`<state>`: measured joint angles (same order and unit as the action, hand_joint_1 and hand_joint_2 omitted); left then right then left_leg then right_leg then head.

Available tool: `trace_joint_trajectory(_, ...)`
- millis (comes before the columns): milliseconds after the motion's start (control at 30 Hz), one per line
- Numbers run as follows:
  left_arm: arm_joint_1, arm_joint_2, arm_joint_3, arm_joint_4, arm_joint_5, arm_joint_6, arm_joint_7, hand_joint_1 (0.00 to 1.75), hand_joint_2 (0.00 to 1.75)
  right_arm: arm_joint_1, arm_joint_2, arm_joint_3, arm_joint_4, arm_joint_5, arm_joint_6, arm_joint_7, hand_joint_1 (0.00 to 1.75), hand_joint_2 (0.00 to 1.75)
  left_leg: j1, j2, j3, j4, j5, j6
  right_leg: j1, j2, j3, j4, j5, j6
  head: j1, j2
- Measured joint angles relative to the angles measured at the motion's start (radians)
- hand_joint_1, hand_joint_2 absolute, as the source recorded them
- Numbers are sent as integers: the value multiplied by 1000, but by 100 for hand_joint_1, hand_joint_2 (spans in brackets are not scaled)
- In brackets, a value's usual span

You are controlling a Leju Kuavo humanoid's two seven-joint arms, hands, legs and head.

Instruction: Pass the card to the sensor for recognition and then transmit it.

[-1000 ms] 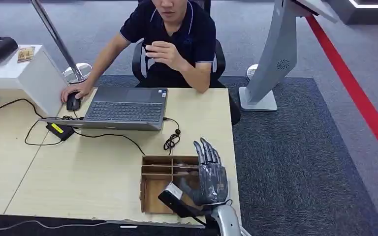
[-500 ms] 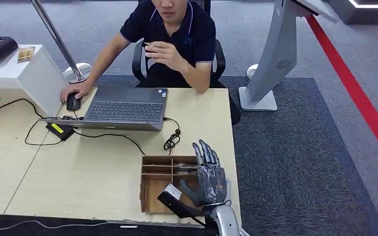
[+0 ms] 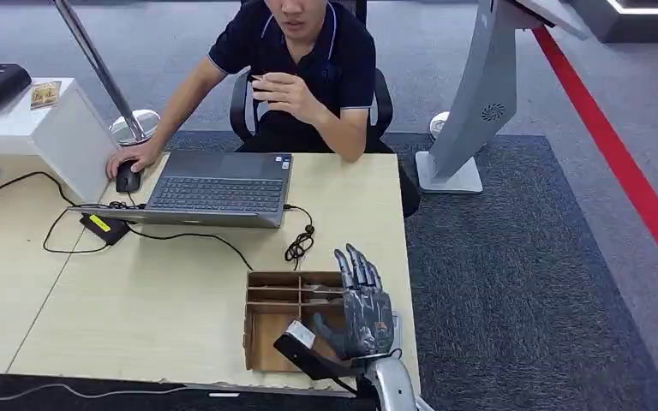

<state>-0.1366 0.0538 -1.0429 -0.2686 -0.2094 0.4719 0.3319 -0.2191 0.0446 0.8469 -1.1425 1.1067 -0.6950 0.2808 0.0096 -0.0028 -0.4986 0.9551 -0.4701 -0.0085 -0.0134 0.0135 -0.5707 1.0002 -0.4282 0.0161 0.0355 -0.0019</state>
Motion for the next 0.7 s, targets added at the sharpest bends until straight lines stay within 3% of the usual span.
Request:
trace_joint_trajectory(200,0,0,0,0,0,0,0,0,0,-4,-1,0,0,-2,0,7,14,175,0,0,0,0,0,0,0,0,0,0,0,0,0,0)
trace_joint_trajectory(233,0,0,0,0,-1,0,0,0,0,-4,-1,0,0,-2,0,8,31,175,0,0,0,0,0,0,0,0,0,0,0,0,0,0)
trace_joint_trajectory(267,0,0,0,0,-1,0,0,0,0,-5,-1,0,0,-2,0,10,33,175,0,0,0,0,0,0,0,0,0,0,0,0,0,0)
trace_joint_trajectory(400,0,0,0,0,-2,0,0,0,0,-8,-1,0,0,-2,0,10,26,175,0,0,0,0,0,0,0,0,0,0,0,0,0,0)
trace_joint_trajectory(467,0,0,0,0,-2,0,0,0,0,-8,-1,0,0,-2,0,10,33,175,0,0,0,0,0,0,0,0,0,0,0,0,0,0)
trace_joint_trajectory(700,0,0,0,0,-2,0,0,0,0,-9,-1,0,0,-2,0,11,33,175,0,0,0,0,0,0,0,0,0,0,0,0,0,0)
